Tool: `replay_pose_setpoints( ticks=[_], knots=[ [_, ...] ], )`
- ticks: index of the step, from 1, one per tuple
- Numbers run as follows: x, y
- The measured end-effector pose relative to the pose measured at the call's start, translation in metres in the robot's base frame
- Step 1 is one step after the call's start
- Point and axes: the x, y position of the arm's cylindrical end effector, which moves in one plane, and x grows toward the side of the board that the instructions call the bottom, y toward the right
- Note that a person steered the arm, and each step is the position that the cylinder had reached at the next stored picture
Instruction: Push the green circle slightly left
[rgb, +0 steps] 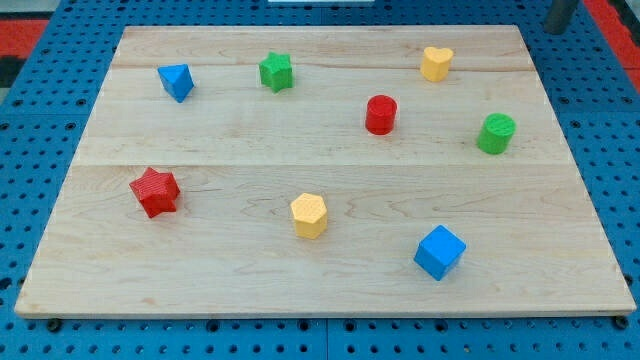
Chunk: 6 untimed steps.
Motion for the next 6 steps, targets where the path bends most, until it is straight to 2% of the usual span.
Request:
replay_pose_setpoints(
  ticks=[1,3,4,5,6],
  knots=[
    [0.029,-0.025],
    [0.166,-0.076],
    [0.208,-0.11],
    [0.183,-0.102],
    [0.147,-0.143]
  ],
)
